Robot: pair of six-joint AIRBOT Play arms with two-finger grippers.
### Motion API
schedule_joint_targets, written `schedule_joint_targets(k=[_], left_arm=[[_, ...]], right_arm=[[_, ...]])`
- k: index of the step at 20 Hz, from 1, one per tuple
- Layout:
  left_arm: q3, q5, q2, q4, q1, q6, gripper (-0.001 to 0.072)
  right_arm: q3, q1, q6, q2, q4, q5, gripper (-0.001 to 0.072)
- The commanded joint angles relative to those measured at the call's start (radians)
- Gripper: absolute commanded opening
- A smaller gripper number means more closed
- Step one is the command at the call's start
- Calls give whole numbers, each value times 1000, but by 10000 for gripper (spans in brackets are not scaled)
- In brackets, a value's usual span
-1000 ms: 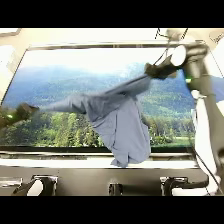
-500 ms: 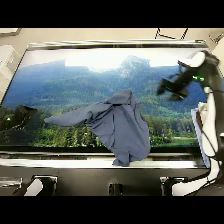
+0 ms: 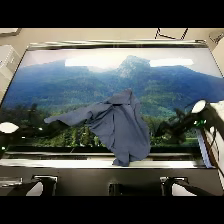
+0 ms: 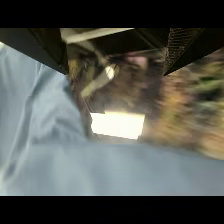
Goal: Fold the clothes and pants, and hang the long-sleeved shirts on hangers.
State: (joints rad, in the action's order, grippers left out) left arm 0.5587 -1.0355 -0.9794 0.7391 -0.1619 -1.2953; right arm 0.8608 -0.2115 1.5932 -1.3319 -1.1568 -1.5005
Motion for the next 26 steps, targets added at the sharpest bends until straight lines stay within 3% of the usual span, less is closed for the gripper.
schedule_joint_targets(k=[1,4,8,11,15,20,23,26], left_arm=[[-32,158,-7,-34,212,-61,652],[-31,269,-24,-103,296,-66,652],[58,324,-53,-100,221,-49,651],[203,266,-131,13,126,-22,651],[383,54,-248,293,-12,-109,651],[406,-19,-269,294,-30,-89,652],[393,-19,-292,343,-28,-80,652],[402,-25,-299,395,-97,-91,654]], right_arm=[[-217,-3,-40,69,81,103,698],[-278,-3,-74,70,167,156,695],[-302,-2,-114,70,214,156,694],[-302,81,-116,70,206,175,695],[-302,226,-102,70,195,216,710],[-302,266,-30,69,198,306,702],[-302,266,-14,69,203,303,651],[-302,266,5,69,204,311,436]])
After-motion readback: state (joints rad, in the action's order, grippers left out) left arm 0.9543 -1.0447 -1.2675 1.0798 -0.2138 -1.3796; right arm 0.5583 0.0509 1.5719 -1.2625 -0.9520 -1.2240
